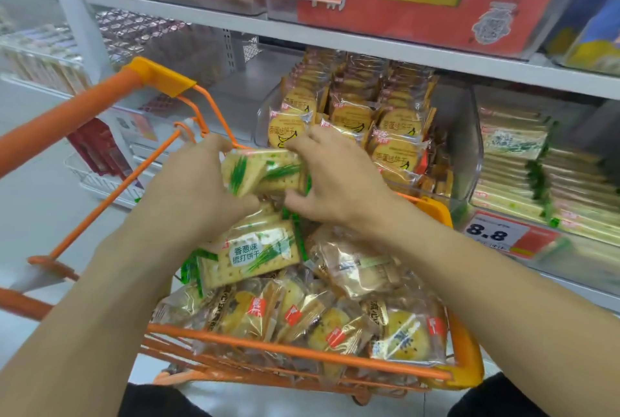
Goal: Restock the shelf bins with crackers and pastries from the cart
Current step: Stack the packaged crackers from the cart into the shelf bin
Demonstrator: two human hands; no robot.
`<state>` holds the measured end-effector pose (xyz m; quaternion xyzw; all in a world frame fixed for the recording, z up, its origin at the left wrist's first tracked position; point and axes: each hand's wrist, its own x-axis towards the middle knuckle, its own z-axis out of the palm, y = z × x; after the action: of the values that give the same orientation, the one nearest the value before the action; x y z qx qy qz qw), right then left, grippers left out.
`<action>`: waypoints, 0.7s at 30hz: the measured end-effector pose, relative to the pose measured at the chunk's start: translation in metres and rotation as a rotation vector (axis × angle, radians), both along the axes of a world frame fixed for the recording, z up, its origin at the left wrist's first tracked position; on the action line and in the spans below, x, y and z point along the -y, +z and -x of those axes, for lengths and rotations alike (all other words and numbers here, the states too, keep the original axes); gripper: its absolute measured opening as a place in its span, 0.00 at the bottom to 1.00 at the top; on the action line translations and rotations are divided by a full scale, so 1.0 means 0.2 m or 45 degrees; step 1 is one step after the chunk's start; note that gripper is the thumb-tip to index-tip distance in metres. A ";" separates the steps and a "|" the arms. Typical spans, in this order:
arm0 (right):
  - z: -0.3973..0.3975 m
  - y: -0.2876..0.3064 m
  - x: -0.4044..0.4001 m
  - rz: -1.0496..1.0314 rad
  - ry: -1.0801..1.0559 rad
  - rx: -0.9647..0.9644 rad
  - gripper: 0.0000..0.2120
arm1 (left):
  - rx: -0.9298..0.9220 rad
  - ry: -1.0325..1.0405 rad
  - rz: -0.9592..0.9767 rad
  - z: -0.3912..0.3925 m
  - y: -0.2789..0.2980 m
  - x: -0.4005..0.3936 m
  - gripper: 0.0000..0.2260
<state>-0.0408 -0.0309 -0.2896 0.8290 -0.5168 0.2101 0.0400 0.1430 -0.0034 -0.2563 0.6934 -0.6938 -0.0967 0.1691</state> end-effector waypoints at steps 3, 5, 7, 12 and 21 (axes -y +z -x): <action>0.12 0.05 -0.06 -0.130 -0.164 0.408 0.28 | -0.316 -0.046 0.117 0.04 0.01 -0.01 0.29; 0.19 0.08 -0.11 -0.352 -0.300 0.832 0.24 | -0.544 -0.045 0.097 0.07 0.01 -0.02 0.31; 0.25 0.09 -0.15 -0.666 -0.299 1.389 0.16 | -0.862 -0.016 -0.037 0.10 0.01 -0.01 0.36; 0.33 0.06 -0.26 -1.095 -0.228 2.164 0.05 | -1.801 -0.085 -0.427 0.25 0.00 0.01 0.15; 0.38 0.01 -0.25 -1.334 -0.249 1.853 0.06 | -1.611 -0.112 -0.665 0.47 -0.12 -0.01 0.13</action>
<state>-0.1165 0.0199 -0.2868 0.3552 -0.5120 0.4163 -0.6621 0.0497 -0.0023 -0.2794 0.4926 -0.4430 -0.6541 0.3652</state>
